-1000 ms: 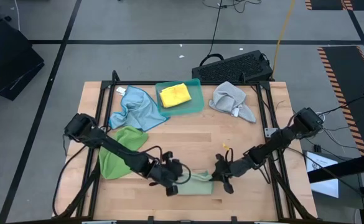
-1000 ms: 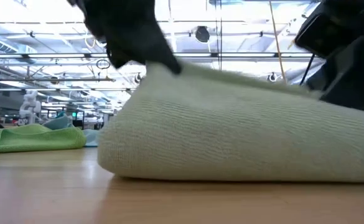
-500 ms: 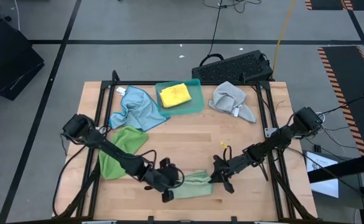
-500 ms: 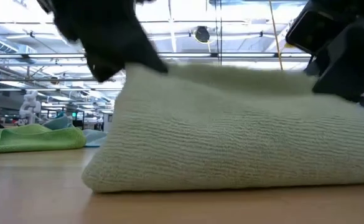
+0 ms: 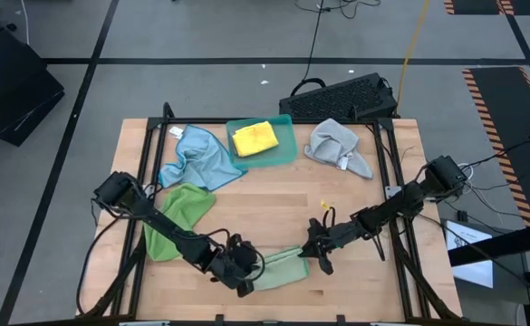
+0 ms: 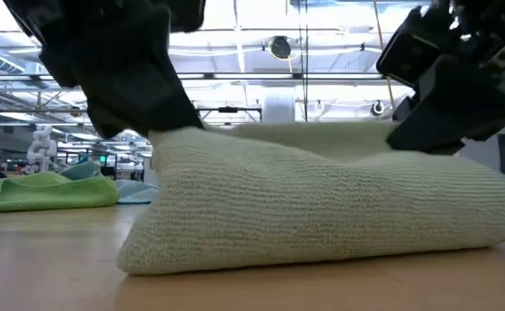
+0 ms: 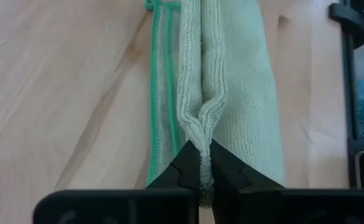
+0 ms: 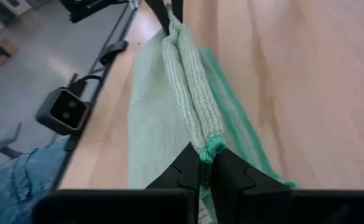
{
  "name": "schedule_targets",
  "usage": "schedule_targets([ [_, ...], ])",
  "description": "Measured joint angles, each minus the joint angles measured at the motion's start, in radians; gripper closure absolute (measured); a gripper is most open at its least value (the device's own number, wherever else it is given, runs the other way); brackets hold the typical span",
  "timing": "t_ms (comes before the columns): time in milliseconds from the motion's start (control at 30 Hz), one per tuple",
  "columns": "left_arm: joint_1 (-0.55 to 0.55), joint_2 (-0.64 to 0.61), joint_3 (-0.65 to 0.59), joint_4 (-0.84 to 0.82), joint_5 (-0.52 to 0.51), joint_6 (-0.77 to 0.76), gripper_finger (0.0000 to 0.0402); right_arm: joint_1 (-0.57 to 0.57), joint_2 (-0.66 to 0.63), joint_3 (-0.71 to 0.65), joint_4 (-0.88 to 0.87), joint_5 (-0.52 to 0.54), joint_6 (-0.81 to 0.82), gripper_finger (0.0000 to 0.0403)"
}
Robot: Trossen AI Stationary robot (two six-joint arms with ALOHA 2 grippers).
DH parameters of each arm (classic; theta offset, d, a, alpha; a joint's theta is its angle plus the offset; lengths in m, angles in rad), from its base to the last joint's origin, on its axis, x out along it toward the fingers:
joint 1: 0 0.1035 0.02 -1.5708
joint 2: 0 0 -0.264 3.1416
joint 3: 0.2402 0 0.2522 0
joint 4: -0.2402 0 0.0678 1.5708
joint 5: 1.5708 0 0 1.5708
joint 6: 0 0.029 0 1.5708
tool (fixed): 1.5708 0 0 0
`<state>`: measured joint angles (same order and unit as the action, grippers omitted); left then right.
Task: Fold microfiber towels
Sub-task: Fold the light green microfiber cloth
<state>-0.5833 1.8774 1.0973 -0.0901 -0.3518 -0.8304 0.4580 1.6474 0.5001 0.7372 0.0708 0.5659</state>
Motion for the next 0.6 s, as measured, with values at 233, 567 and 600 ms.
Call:
schedule_targets([
  [233, 0.001, 0.008, 0.000, 0.006, 0.008, -0.019, 0.0384, -0.022, 0.053, 0.000, 0.037, 0.009, -0.024, 0.0385],
  [567, -0.008, 0.008, 0.000, 0.032, 0.024, -0.080, 0.0366, -0.038, 0.056, 0.000, 0.042, 0.047, -0.070, 0.0320],
  [600, -0.008, 0.009, 0.000, 0.033, 0.024, -0.080, 0.0366, -0.038, 0.056, 0.000, 0.042, 0.060, -0.083, 0.0311],
])
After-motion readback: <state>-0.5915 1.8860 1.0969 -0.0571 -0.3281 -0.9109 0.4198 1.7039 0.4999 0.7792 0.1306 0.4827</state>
